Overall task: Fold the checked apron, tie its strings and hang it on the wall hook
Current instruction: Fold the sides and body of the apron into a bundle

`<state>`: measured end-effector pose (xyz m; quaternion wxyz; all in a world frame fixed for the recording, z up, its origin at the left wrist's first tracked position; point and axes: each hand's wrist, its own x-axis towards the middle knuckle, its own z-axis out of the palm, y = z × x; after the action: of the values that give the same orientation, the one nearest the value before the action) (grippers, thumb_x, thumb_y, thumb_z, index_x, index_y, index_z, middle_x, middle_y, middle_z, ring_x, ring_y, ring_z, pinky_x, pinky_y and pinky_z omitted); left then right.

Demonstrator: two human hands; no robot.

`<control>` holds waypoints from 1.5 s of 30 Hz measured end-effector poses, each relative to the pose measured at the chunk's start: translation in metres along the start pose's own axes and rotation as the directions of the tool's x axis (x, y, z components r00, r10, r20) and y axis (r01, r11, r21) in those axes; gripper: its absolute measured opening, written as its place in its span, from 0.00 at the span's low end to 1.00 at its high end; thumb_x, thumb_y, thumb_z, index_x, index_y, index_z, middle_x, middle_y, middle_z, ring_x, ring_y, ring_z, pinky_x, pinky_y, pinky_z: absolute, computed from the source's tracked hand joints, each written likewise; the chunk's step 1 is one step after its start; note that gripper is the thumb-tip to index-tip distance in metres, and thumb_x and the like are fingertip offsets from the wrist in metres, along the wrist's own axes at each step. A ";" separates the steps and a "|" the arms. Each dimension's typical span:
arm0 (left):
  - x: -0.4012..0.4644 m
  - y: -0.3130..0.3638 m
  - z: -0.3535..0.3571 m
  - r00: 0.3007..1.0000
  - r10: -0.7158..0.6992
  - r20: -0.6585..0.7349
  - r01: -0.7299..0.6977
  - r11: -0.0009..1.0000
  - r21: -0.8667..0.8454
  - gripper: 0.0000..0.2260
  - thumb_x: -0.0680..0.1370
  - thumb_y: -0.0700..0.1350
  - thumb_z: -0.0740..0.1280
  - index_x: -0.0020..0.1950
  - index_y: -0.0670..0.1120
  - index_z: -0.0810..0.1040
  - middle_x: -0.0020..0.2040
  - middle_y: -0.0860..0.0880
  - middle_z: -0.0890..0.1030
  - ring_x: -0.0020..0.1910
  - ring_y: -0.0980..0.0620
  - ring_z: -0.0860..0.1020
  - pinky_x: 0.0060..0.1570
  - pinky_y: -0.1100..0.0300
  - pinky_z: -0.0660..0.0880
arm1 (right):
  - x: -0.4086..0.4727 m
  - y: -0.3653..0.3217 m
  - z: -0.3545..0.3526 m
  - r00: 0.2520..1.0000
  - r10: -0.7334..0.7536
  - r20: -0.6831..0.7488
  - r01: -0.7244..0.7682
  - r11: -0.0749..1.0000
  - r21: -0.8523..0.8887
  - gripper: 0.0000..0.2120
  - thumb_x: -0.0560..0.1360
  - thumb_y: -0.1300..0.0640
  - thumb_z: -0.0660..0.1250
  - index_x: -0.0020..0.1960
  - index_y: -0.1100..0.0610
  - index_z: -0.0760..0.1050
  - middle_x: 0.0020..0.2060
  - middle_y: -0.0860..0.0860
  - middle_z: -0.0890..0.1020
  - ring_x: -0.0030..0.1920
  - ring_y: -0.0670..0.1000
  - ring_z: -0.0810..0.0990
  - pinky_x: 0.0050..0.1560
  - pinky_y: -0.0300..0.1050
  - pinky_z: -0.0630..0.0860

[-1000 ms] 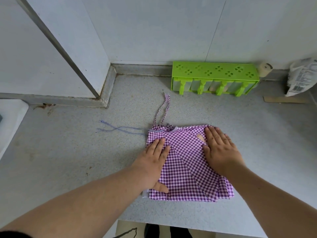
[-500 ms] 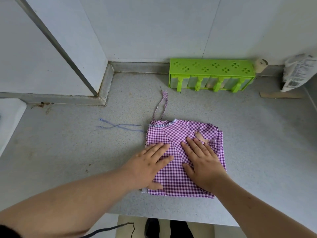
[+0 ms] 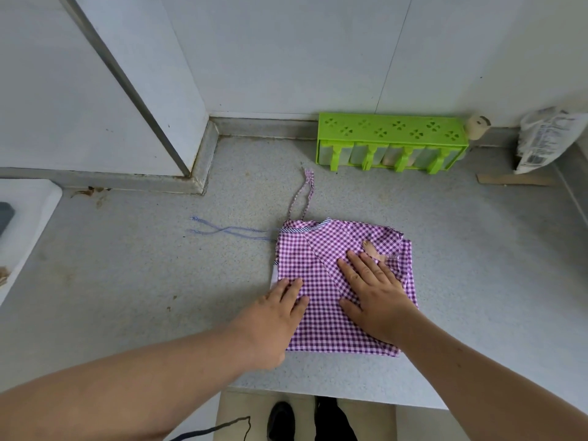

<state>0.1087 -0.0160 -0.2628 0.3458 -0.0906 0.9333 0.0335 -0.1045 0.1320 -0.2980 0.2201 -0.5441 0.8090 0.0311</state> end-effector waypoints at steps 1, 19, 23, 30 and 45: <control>0.000 0.002 -0.001 1.000 -0.012 0.003 0.012 1.000 -0.011 0.42 0.83 0.50 0.64 0.86 0.47 0.37 0.83 0.42 0.30 0.84 0.38 0.35 0.82 0.39 0.51 | -0.002 -0.001 -0.002 1.000 0.004 0.006 -0.004 1.000 0.002 0.38 0.80 0.29 0.43 0.83 0.43 0.33 0.83 0.47 0.37 0.82 0.50 0.34 0.79 0.52 0.32; 0.010 -0.047 -0.050 0.973 -0.226 0.048 0.169 0.555 -0.815 0.11 0.84 0.51 0.58 0.56 0.48 0.77 0.51 0.46 0.79 0.45 0.50 0.75 0.45 0.53 0.72 | -0.040 0.007 -0.061 0.987 0.088 0.131 -0.110 0.980 0.167 0.06 0.79 0.49 0.64 0.55 0.46 0.76 0.46 0.45 0.81 0.45 0.45 0.80 0.48 0.41 0.79; 0.013 -0.053 -0.050 0.953 -0.272 0.136 0.205 0.243 -0.948 0.22 0.86 0.56 0.58 0.80 0.53 0.68 0.76 0.47 0.73 0.74 0.44 0.71 0.76 0.43 0.66 | -0.026 0.016 -0.079 0.975 0.161 0.155 -0.200 0.940 0.278 0.11 0.81 0.46 0.64 0.62 0.47 0.75 0.52 0.48 0.83 0.50 0.48 0.82 0.51 0.44 0.79; 0.024 -0.060 -0.038 0.961 -0.267 0.067 0.183 0.437 -0.881 0.28 0.81 0.61 0.69 0.79 0.54 0.71 0.71 0.52 0.79 0.69 0.50 0.77 0.73 0.50 0.71 | -0.004 0.026 -0.104 0.968 0.224 0.111 -0.249 0.886 0.390 0.11 0.79 0.44 0.69 0.60 0.42 0.74 0.55 0.44 0.80 0.53 0.46 0.78 0.54 0.44 0.72; 0.062 -0.059 -0.041 0.838 -0.536 0.100 0.318 0.332 -0.888 0.22 0.86 0.56 0.61 0.78 0.50 0.68 0.63 0.47 0.80 0.56 0.48 0.81 0.55 0.52 0.81 | 0.041 0.044 -0.088 0.904 0.418 0.091 -0.423 0.841 0.339 0.20 0.83 0.44 0.61 0.73 0.46 0.68 0.61 0.50 0.82 0.53 0.53 0.80 0.50 0.47 0.78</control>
<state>0.0473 -0.0886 -0.2721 0.1430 -0.5008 0.7507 0.4064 -0.1848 0.0892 -0.2429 0.3065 -0.3054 0.8994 -0.0623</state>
